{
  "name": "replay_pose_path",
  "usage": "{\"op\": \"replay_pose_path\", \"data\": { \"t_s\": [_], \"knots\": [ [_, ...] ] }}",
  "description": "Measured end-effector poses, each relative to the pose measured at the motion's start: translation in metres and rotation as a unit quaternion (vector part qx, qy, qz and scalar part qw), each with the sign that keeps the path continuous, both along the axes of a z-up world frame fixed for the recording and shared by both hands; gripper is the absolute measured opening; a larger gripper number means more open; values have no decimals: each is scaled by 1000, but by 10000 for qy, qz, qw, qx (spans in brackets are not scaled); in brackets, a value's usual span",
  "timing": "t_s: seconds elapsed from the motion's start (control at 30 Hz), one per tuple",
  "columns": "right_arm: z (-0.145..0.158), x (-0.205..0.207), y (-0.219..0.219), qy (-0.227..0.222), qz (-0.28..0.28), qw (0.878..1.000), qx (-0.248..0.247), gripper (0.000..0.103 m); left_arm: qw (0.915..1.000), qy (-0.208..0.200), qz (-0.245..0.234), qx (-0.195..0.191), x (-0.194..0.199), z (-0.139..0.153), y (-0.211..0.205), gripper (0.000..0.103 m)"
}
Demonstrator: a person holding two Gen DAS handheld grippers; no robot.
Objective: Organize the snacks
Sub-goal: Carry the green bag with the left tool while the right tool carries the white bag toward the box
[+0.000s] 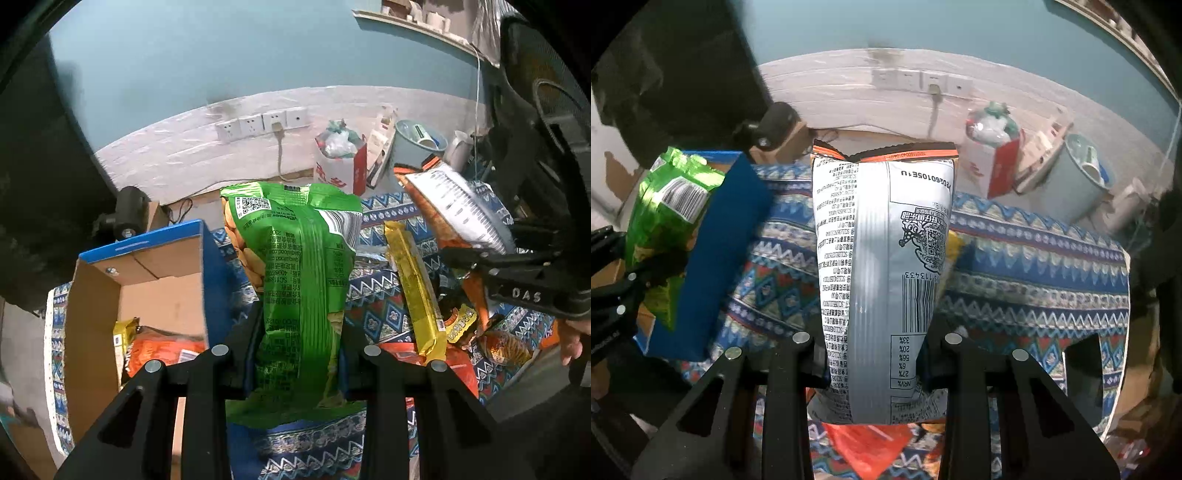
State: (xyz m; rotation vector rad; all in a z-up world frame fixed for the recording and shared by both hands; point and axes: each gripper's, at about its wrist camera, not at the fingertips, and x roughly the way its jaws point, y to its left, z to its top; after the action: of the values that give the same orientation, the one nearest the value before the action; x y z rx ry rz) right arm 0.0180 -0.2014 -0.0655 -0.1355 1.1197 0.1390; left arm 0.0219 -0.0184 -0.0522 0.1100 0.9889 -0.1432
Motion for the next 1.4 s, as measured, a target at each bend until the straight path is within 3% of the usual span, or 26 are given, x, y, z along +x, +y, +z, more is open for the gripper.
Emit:
{"op": "replay_pose_path", "data": {
  "t_s": [0.6,1.4],
  "knots": [
    [0,24,87,64,570,9982,175,31,9985,-77,454,-284,-12,9,74,33],
    [-6,64,205,198,1174,9921,395,31,9891,125,1433,-329,-21,-14,190,33]
  ]
}}
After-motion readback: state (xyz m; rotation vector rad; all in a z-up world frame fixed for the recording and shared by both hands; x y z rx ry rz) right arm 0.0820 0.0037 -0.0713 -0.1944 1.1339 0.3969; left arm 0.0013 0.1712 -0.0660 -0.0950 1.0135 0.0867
